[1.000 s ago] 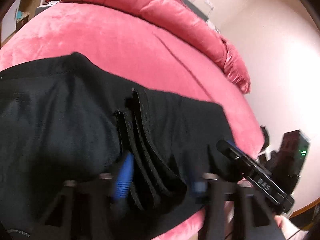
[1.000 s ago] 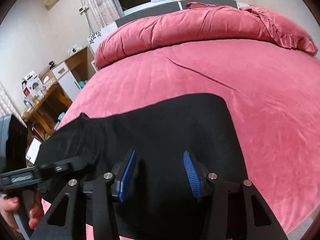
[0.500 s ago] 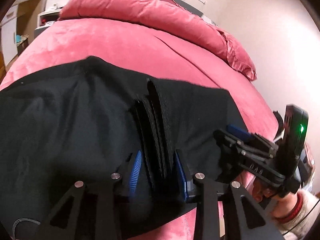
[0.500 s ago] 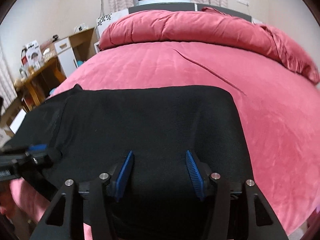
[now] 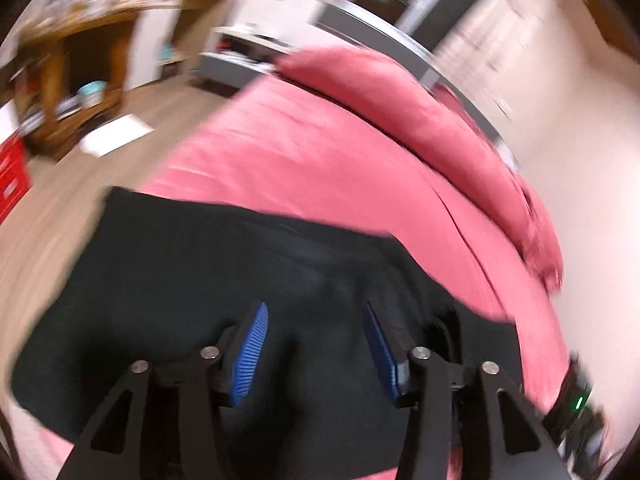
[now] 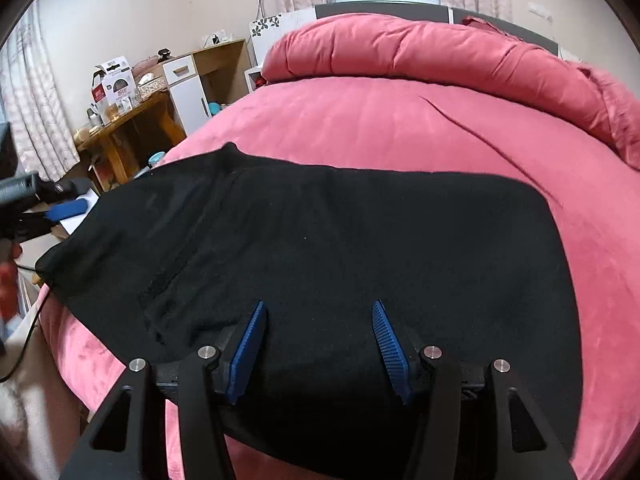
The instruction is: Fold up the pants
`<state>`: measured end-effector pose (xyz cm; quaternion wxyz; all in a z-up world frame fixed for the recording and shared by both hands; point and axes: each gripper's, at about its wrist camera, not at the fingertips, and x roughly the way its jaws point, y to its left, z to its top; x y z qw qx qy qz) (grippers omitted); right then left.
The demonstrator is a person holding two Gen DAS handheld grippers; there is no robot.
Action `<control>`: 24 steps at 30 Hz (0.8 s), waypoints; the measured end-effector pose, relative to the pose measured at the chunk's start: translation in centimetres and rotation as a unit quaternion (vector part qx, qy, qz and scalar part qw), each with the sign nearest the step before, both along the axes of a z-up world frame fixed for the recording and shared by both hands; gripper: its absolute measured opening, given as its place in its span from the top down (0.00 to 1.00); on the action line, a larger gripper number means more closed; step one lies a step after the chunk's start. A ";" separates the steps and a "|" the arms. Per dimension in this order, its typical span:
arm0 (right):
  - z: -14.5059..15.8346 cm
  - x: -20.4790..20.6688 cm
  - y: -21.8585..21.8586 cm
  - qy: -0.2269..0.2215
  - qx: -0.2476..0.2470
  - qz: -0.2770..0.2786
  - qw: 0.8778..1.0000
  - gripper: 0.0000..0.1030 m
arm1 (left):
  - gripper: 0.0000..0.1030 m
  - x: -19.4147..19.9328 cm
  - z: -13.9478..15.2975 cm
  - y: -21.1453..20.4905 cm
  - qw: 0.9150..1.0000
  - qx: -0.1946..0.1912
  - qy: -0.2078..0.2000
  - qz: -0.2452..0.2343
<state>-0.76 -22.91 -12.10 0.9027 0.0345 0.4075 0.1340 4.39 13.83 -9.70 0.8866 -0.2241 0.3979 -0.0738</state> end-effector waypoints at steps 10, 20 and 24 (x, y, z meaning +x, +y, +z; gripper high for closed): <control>0.0 -0.4 0.2 -0.004 0.002 -0.002 1.000 0.44 | 0.39 -2.3 -0.5 16.7 0.982 -0.049 0.039 0.179; -0.1 -0.4 0.1 -0.004 0.001 -0.001 1.000 0.43 | 0.39 -3.6 -8.9 22.5 0.944 -0.254 0.180 0.107; -0.1 -0.4 0.2 -0.004 -0.001 -0.002 1.000 0.43 | 0.38 -3.6 -9.7 20.2 0.944 -0.250 0.201 0.075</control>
